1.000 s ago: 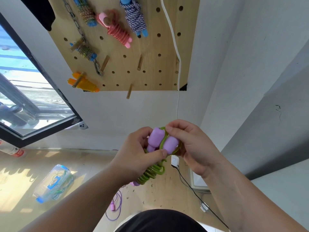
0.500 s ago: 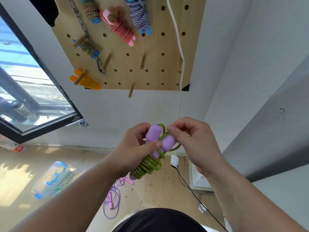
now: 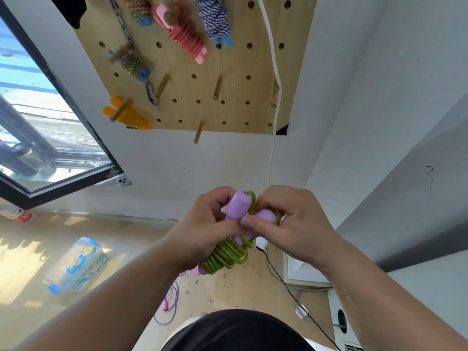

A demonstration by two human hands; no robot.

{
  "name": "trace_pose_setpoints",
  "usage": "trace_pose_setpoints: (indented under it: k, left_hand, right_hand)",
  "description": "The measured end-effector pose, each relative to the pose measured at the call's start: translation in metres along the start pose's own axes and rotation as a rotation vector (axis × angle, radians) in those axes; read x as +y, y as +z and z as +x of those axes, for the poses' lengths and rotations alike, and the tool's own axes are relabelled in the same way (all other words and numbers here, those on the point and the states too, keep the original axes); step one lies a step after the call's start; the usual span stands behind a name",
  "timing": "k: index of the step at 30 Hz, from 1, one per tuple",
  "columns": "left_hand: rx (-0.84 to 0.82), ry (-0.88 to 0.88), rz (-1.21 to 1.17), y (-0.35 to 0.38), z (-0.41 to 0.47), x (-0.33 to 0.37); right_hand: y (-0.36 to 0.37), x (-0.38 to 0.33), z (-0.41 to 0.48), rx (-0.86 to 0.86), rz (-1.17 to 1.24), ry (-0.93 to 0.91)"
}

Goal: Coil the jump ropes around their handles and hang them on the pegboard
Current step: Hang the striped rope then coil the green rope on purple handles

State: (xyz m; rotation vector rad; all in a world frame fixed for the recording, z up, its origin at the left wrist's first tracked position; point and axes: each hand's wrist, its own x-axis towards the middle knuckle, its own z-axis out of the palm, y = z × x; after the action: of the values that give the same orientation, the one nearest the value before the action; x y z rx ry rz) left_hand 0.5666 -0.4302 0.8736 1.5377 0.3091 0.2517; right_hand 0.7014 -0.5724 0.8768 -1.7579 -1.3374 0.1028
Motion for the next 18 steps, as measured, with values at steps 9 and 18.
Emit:
trace_pose_setpoints:
  k: [9, 18]
  left_hand:
    - [0.132, -0.078, -0.066, 0.002, 0.003, -0.002]
    - [0.117, 0.000, -0.043, 0.006, 0.004, 0.003]
  right_hand:
    - [0.009, -0.001, -0.003, 0.035, -0.021, 0.170]
    - [0.009, 0.000, 0.001, 0.052, 0.588, 0.377]
